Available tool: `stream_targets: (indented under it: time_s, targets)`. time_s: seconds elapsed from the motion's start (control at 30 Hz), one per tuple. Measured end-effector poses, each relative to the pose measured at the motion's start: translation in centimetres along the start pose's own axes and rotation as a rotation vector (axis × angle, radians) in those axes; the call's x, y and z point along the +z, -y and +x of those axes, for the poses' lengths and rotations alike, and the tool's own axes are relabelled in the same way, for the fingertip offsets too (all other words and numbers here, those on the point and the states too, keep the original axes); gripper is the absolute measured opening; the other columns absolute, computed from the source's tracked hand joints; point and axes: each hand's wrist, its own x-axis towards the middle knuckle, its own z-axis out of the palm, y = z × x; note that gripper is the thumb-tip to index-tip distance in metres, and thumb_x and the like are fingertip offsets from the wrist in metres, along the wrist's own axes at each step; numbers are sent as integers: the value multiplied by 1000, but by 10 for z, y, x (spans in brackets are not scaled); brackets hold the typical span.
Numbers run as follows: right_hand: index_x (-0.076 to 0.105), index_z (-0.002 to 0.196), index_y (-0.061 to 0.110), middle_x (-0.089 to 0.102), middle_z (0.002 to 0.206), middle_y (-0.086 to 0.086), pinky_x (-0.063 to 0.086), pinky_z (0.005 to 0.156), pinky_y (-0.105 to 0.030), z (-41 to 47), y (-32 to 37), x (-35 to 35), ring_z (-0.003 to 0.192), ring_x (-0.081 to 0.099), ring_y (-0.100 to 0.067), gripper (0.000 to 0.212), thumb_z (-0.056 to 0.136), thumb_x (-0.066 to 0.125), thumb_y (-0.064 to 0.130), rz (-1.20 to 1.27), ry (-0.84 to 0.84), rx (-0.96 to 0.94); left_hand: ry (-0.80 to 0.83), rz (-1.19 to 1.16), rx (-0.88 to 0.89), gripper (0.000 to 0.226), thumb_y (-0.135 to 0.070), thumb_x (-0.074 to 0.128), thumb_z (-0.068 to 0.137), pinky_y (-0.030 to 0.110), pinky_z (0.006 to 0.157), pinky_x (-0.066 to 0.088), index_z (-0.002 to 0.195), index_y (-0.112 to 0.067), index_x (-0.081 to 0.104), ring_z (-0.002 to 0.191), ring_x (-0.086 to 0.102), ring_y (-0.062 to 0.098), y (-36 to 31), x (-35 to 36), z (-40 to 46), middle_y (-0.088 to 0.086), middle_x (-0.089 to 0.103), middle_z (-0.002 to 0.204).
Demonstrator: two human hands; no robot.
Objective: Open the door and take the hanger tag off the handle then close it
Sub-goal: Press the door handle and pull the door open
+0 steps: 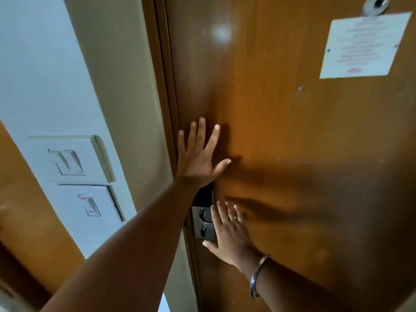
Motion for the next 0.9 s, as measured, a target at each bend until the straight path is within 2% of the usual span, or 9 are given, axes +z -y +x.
stream_targets:
  time_s: [0.07,0.17,0.27,0.37,0.47,0.57,0.63,0.77,0.9]
  targets:
    - [2,158,10,8,165,-17,-7,121,-48,10,14,9,152,10,-35,99,91,41,73,44,37,44,-9,-59,-83,95,-77,37,86,59,119,-1,159,-22,9,152,4,38,3,16,-1,19,5,166]
    - [18,156,7,30,159,-17,19,122,-46,15,24,19,145,29,-34,92,92,47,68,81,29,121,-64,-53,-102,93,-76,36,89,64,119,6,158,-18,16,151,11,42,5,42,-10,23,14,164]
    - [32,152,6,48,147,-15,38,113,-44,11,30,30,134,47,-31,89,90,53,67,80,19,156,-123,-63,-66,92,-77,35,89,65,118,8,157,-15,22,150,15,44,14,58,-10,26,20,161]
    - [52,139,4,66,125,-14,52,97,-42,12,33,39,113,64,-29,84,82,67,65,12,-54,173,-148,-81,-59,92,-77,37,89,66,118,11,156,-15,24,149,18,45,14,66,-12,27,24,160]
    - [58,132,5,69,117,-14,53,95,-44,14,28,49,107,66,-30,75,81,72,58,18,-189,164,-181,-86,-62,92,-77,39,89,66,117,13,155,-14,29,147,21,46,17,65,-10,27,27,159]
    - [50,140,7,63,130,-14,34,112,-48,9,33,70,119,60,-31,80,81,68,59,63,-192,207,-192,-85,-74,92,-77,41,88,66,117,13,154,-13,33,147,23,47,14,71,-10,28,29,158]
    - [48,139,8,62,131,-13,27,112,-48,9,46,81,121,58,-30,89,75,67,68,132,-183,307,-192,-68,-75,92,-77,41,88,66,116,12,153,-13,34,146,24,48,15,72,-10,29,30,157]
    - [44,137,11,64,127,-9,43,106,-47,8,45,85,116,61,-28,95,71,64,77,213,-174,294,-180,-40,-86,94,-78,41,87,66,116,12,152,-11,37,145,25,49,13,70,-8,31,31,156]
    - [43,141,13,58,137,-8,49,104,-46,3,39,74,125,56,-27,95,74,62,77,311,-103,289,-132,-43,-92,98,-81,39,86,66,117,10,153,-10,34,146,22,49,11,64,-11,31,27,157]
